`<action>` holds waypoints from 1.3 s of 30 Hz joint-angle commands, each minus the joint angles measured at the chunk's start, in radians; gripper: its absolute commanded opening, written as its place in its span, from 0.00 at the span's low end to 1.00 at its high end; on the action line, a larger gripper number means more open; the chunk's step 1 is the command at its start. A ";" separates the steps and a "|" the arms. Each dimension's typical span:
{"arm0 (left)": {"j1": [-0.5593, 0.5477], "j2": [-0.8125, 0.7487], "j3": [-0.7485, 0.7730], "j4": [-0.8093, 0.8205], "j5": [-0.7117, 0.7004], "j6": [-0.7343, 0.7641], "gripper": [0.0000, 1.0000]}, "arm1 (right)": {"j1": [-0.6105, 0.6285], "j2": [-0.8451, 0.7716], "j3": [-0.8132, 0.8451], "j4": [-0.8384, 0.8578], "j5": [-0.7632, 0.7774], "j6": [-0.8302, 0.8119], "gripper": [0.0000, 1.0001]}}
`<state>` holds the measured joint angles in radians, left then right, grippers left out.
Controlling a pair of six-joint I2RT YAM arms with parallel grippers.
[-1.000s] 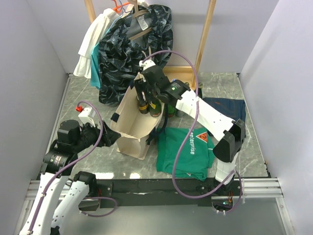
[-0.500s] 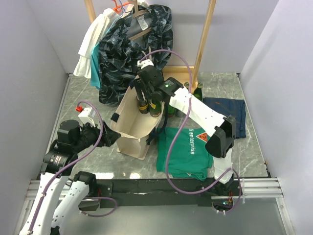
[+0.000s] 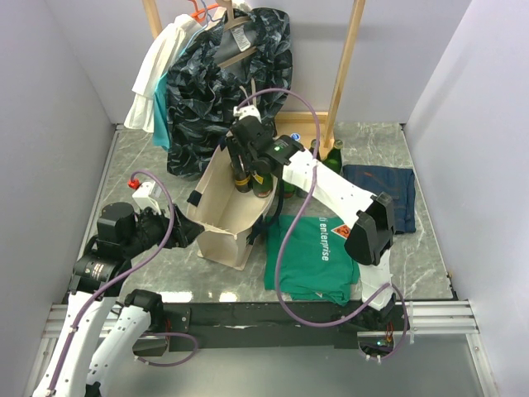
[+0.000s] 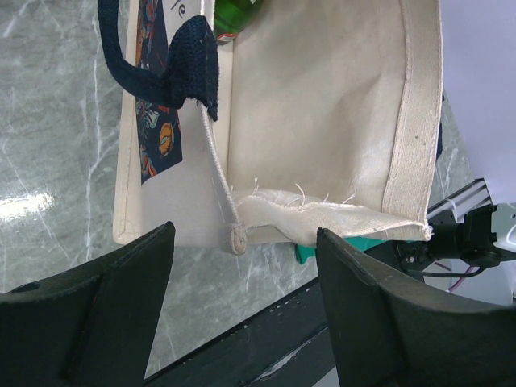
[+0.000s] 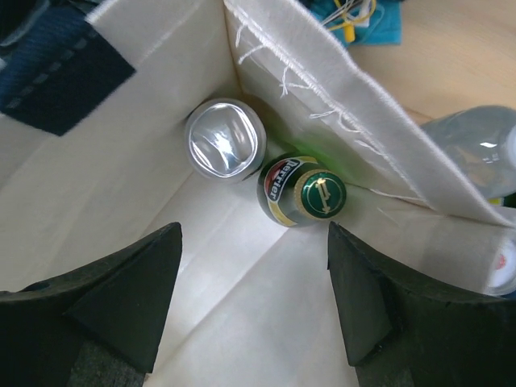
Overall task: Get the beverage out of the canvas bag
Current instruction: Take out the drink from the canvas bag.
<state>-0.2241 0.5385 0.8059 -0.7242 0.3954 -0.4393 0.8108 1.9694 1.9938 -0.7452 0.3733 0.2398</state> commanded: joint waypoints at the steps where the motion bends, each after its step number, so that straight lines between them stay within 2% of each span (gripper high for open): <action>1: -0.003 -0.005 0.001 0.006 0.005 0.001 0.76 | -0.010 -0.037 -0.044 0.085 0.032 0.064 0.78; 16: -0.003 -0.002 0.001 0.006 0.005 0.002 0.76 | -0.016 -0.044 -0.075 0.138 0.159 0.124 0.70; 22: -0.003 0.000 0.001 0.006 0.003 0.001 0.77 | -0.016 -0.027 -0.059 0.101 0.240 0.157 0.67; 28: -0.003 0.002 -0.001 0.006 0.007 0.002 0.76 | -0.019 -0.020 -0.066 0.089 0.265 0.220 0.63; 39: -0.003 0.002 0.001 0.006 0.005 0.001 0.77 | -0.025 0.014 -0.070 0.081 0.282 0.270 0.62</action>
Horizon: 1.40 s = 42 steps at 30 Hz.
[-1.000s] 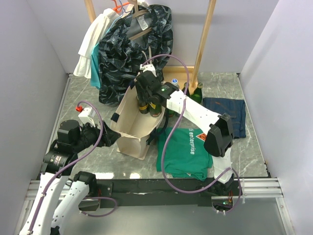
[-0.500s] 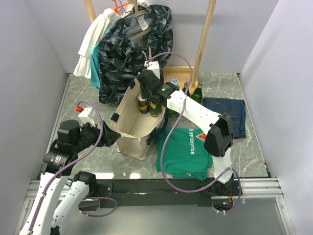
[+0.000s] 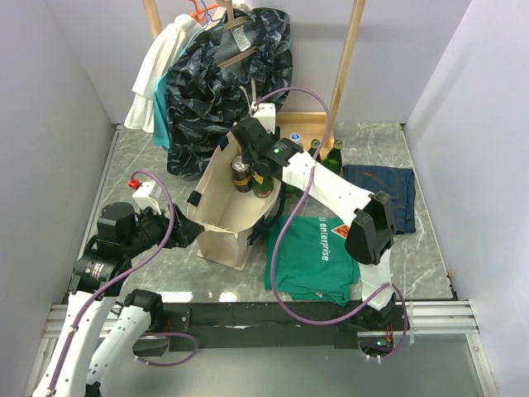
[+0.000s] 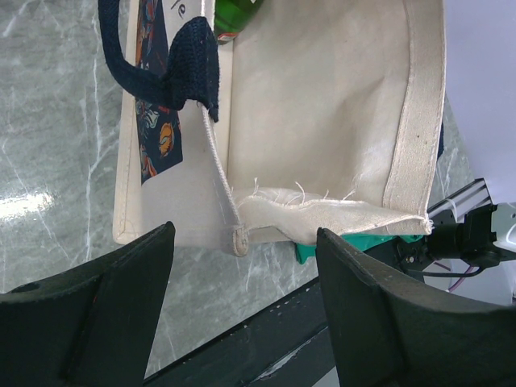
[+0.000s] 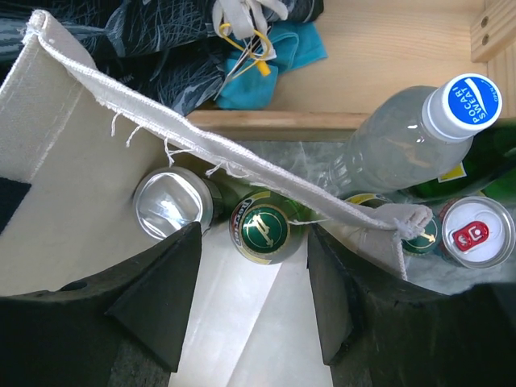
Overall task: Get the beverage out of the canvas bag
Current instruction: Take out the drink from the canvas bag.
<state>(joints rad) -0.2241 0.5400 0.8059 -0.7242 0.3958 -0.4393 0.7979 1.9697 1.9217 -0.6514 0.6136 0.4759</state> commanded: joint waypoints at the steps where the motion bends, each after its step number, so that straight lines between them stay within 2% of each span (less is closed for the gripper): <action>1: -0.003 -0.002 0.001 0.008 0.005 0.002 0.77 | -0.014 0.015 0.008 -0.017 0.040 0.038 0.62; 23: -0.003 0.008 0.001 0.006 0.002 -0.003 0.77 | -0.045 0.040 -0.040 0.036 -0.011 0.027 0.61; 42: -0.003 0.015 0.001 0.006 -0.006 -0.006 0.77 | -0.055 0.083 -0.010 0.053 -0.032 -0.008 0.53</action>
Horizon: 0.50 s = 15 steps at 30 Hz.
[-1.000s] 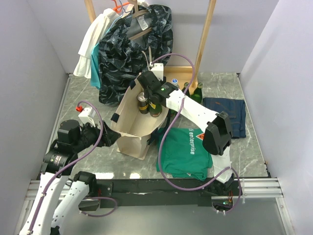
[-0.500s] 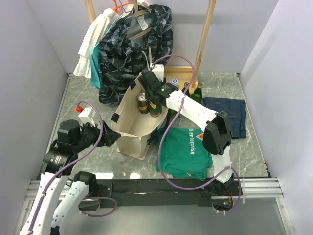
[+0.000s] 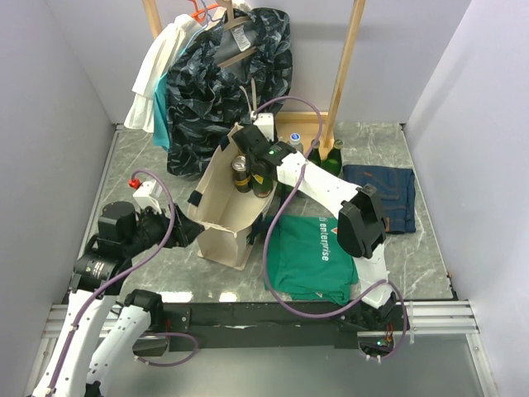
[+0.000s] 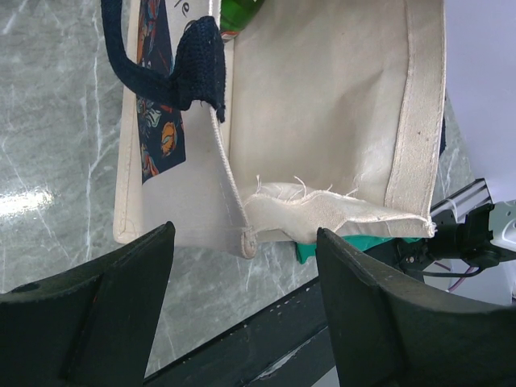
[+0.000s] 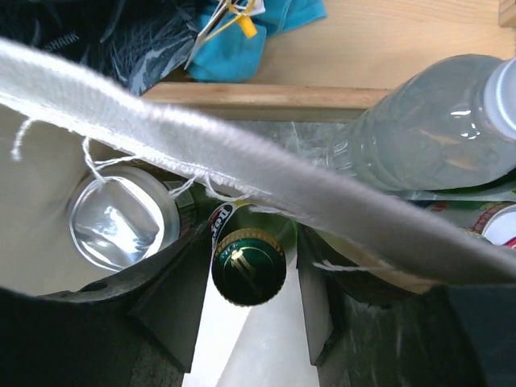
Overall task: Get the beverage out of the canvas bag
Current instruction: Take out the drink from the canvas bag.
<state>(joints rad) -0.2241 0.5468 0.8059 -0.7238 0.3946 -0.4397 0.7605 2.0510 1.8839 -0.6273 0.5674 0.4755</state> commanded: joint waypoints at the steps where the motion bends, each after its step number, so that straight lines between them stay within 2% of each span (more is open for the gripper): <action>1: -0.003 0.008 0.001 0.006 -0.005 -0.005 0.76 | -0.020 0.001 0.024 0.032 0.015 -0.009 0.53; 9: -0.003 0.008 0.001 0.006 -0.011 -0.010 0.77 | -0.021 -0.041 -0.031 0.107 0.012 -0.011 0.55; 15: -0.003 0.010 0.001 0.004 -0.014 -0.010 0.77 | -0.024 -0.038 -0.006 0.104 0.031 -0.015 0.55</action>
<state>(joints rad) -0.2241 0.5537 0.8059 -0.7235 0.3946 -0.4423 0.7544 2.0537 1.8599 -0.5556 0.5602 0.4679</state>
